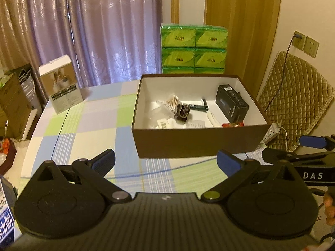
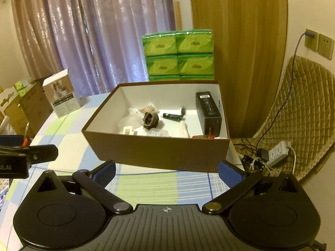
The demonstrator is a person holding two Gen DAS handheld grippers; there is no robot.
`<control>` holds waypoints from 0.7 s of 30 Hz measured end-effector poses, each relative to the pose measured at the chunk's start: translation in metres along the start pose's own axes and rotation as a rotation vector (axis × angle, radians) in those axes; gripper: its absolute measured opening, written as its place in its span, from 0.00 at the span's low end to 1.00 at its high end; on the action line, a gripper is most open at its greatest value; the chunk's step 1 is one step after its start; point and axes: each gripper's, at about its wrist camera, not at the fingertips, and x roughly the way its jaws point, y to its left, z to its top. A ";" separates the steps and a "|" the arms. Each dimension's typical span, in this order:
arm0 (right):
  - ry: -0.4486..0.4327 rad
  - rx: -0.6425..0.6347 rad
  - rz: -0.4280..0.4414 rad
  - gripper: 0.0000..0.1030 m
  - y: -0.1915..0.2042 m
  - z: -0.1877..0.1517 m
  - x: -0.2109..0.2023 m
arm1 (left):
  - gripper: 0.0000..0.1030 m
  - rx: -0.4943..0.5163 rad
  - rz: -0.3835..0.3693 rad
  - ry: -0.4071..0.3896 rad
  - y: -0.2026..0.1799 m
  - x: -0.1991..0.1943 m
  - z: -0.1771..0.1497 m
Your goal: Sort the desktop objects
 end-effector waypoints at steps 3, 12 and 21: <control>-0.002 -0.023 0.001 0.98 0.001 -0.005 -0.008 | 0.99 -0.007 0.007 0.009 -0.003 -0.005 -0.007; 0.012 -0.044 0.000 0.98 -0.003 -0.025 -0.020 | 0.99 -0.013 0.005 0.036 -0.017 -0.017 -0.031; 0.024 -0.047 0.011 0.98 -0.004 -0.036 -0.028 | 0.99 -0.023 0.022 0.051 -0.022 -0.026 -0.046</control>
